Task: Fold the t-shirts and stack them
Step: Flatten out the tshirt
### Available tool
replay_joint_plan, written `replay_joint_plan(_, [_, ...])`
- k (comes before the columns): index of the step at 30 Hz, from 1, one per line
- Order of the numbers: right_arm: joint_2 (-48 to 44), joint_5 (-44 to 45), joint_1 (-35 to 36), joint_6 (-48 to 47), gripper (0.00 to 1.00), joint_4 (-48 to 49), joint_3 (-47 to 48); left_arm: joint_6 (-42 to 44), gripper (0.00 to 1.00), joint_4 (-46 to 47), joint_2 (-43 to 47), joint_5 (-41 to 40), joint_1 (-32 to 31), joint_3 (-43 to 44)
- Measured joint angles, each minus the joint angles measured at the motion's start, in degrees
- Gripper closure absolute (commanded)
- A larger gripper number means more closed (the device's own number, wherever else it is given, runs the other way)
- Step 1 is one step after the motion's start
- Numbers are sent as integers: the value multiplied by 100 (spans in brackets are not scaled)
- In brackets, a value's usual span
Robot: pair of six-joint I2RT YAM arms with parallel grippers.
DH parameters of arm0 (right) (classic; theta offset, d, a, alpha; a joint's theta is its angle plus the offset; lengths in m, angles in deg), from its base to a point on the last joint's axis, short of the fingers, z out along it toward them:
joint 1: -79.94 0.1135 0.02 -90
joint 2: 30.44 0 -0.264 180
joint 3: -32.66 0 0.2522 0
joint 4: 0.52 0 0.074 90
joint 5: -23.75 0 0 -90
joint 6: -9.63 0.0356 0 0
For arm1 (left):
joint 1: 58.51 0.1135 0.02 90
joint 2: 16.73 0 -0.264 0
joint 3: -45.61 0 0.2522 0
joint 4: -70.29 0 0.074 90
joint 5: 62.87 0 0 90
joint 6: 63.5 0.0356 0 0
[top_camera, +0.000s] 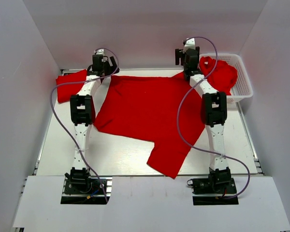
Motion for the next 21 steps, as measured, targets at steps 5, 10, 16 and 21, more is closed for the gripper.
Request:
replay_joint_plan(5, [-730, -787, 98, -140, 10, -603, -264, 378, 0, -459, 470, 2, -22, -4])
replay_joint_plan(10, [-2363, -1353, 376, -68, 10, -1318, -1488, 678, 0, -1088, 1596, -81, -92, -918])
replay_joint_plan(16, [-4249, -1593, 723, 487, 10, -1982, -3473, 883, 3, -1707, 2203, -20, -192, -1672])
replay_joint_plan(21, [-4538, -1648, 702, 1040, 10, -2667, -4492, 953, 7, -2031, 1899, 269, -227, -1679])
